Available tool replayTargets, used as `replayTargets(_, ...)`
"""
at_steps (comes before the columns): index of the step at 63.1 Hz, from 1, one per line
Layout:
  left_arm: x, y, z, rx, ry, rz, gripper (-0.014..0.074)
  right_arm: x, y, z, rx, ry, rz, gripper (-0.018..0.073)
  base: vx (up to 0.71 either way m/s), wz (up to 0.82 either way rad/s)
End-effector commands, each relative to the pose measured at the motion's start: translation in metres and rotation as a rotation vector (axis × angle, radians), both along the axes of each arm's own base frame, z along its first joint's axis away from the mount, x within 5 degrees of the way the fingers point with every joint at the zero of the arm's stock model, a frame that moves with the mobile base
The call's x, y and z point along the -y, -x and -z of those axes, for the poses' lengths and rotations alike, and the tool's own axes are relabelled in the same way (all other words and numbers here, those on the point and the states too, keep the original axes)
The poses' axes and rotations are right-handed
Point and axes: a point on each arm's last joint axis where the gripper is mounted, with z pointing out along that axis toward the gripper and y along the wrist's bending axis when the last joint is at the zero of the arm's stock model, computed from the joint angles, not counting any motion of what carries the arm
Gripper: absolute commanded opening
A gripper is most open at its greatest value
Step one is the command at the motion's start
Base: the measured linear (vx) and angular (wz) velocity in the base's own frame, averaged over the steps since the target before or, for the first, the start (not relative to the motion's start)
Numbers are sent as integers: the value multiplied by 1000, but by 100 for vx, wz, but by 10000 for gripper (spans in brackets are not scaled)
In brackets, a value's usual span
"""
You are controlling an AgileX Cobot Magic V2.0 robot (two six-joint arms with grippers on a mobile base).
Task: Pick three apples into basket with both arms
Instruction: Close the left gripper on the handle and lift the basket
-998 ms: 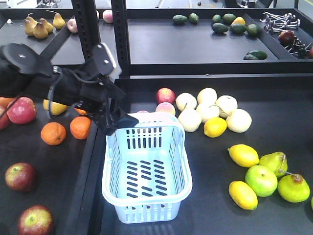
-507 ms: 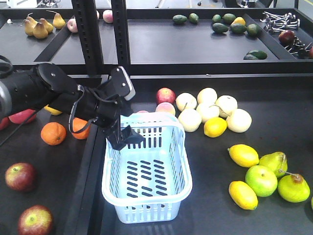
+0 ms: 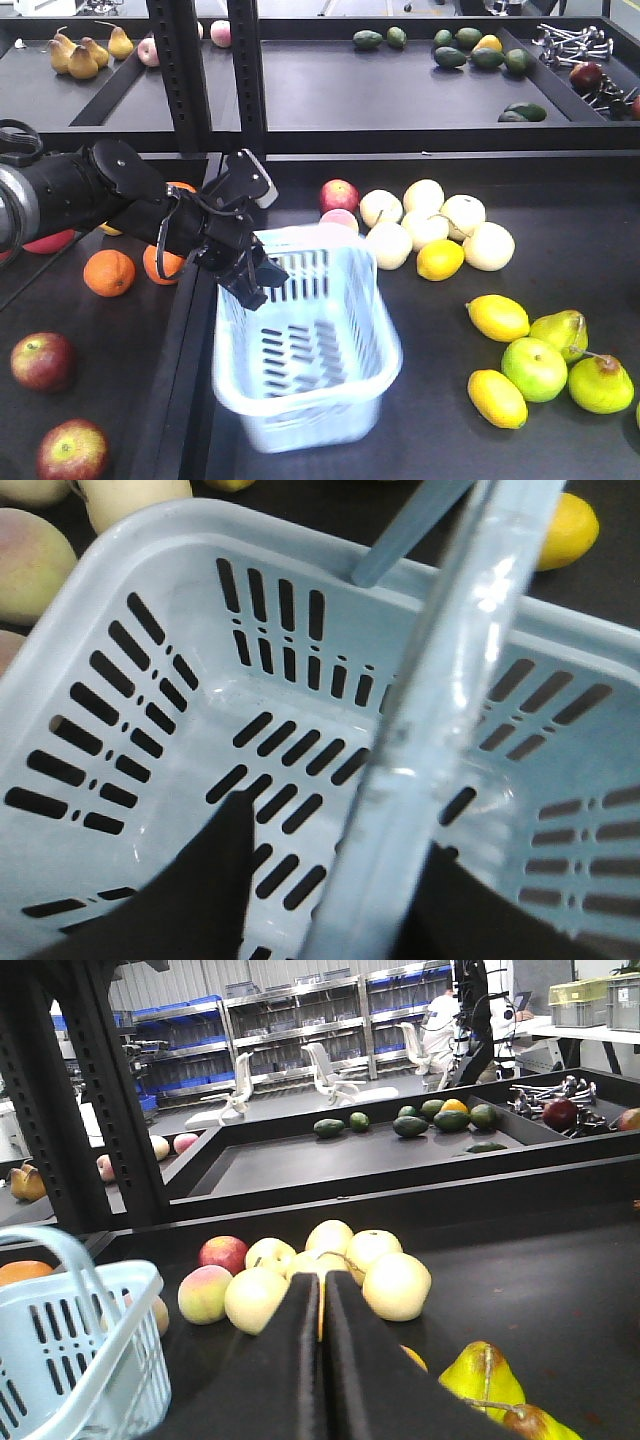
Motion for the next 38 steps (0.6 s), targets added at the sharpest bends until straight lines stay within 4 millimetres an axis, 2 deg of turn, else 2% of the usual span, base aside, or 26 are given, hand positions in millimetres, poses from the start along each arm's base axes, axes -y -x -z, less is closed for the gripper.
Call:
replayTargets(1, 3, 7, -40, 40, 90, -27, -9, 0, 1, -3, 76, 14, -2, -4, 0, 0)
replayTargets(10, 1, 21, -62, 17, 123, -19, -8, 0, 1, -3, 76, 14, -2, -4, 0, 0)
replayTargets(18, -3, 37, -93, -6, 188, -87, -8, 0, 1, -3, 76, 14, -2, -4, 0, 0)
replayTargets(30, -16, 75, -149, -24, 300, -171, -8, 0, 1, -3, 76, 14, -2, -4, 0, 0)
replayTargets(38, -27, 105, -177, -53, 329, -224, -8, 0, 1, -3, 76, 14, -2, -4, 0, 0)
